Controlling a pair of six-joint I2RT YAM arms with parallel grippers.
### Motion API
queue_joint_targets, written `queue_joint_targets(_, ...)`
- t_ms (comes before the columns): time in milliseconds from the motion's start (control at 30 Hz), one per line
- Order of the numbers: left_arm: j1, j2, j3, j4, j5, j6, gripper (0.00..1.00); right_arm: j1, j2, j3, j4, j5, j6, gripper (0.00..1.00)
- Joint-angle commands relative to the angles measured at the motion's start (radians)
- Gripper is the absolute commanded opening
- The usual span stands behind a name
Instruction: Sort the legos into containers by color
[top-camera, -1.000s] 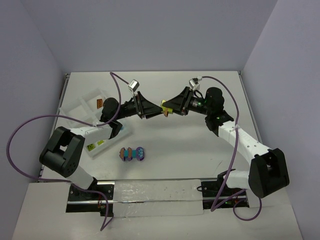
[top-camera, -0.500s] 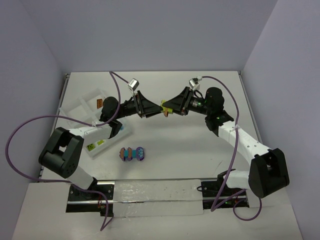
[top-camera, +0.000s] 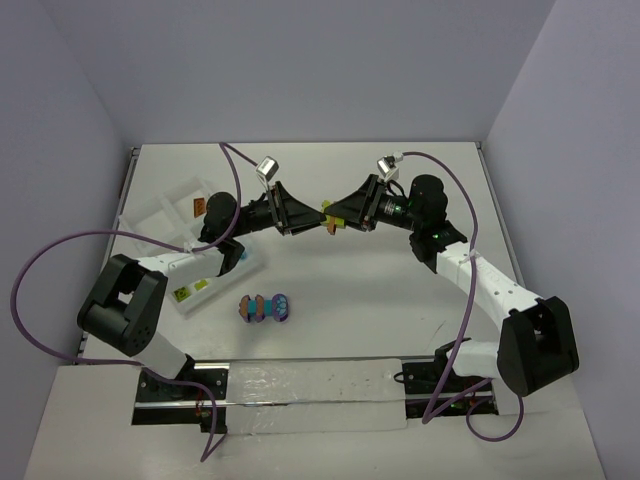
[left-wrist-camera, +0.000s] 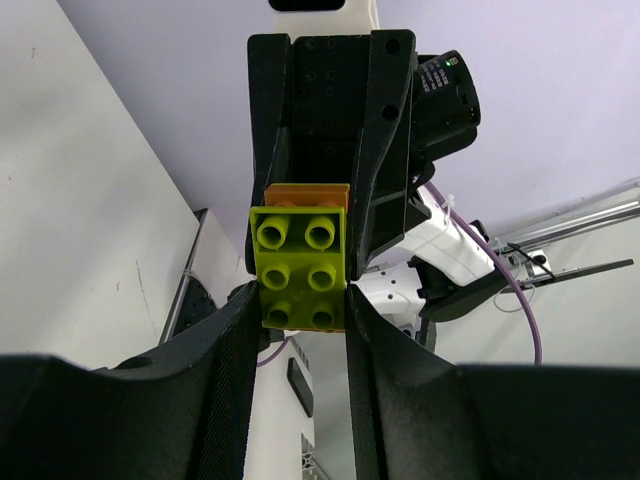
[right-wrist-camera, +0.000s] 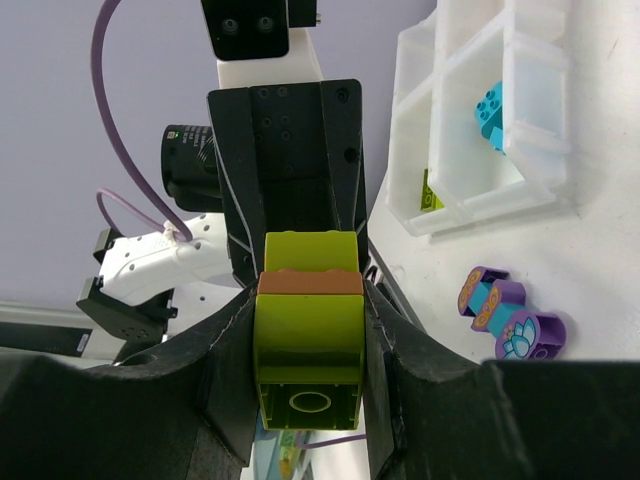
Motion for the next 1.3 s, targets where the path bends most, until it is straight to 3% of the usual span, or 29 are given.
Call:
queue_joint_targets(0,-0.004,-0.01,0.055,0.041,0.01,0.015,0.35,0.013,-0.001,0.014,-0.007,0.01,-0.024,0.0)
queue_joint_targets(167,-0.006,-0.008,0.059,0.036,0.014,0.012,0.2,0.013,-0.001,0.023,-0.039,0.028,-0.05,0.0)
queue_joint_targets(267,-0.006,-0.007,0.059,0.014,0.015,0.018,0.0,0.013,-0.005,0.038,-0.09,0.056,-0.09,0.0)
queue_joint_targets(533,-0.006,-0.018,0.028,0.008,0.006,0.015,0.0,0.013,-0.01,0.074,-0.194,0.108,-0.163,0.0)
queue_joint_targets(600,-0.006,-0.019,0.025,0.013,0.005,0.012,0.0,0.013,-0.007,0.077,-0.202,0.11,-0.168,0.06)
queue_joint_targets(667,-0.005,-0.022,0.022,0.013,0.005,0.01,0.0,0.013,0.001,0.076,-0.2,0.109,-0.162,0.22)
queue_joint_targets(767,-0.004,-0.024,0.026,0.01,0.003,0.013,0.0,0.012,0.008,0.073,-0.191,0.1,-0.154,0.34)
queue_joint_targets(1033,-0.001,-0.031,0.023,0.007,-0.004,0.013,0.0,0.009,0.01,0.053,-0.162,0.093,-0.126,0.42)
queue_joint_targets(1133,0.002,-0.032,0.018,0.015,-0.006,0.008,0.0,0.007,0.014,0.034,-0.132,0.081,-0.105,0.41)
queue_joint_targets(1167,0.003,-0.031,0.014,0.019,-0.004,0.004,0.0,0.004,0.013,0.023,-0.108,0.075,-0.089,0.34)
queue_joint_targets(1200,0.005,-0.031,0.014,0.019,-0.004,0.004,0.0,0.002,0.015,0.018,-0.083,0.071,-0.08,0.17)
queue_joint_targets(1267,0.003,-0.028,0.017,0.018,0.001,0.004,0.0,0.002,0.016,0.009,-0.072,0.065,-0.066,0.04)
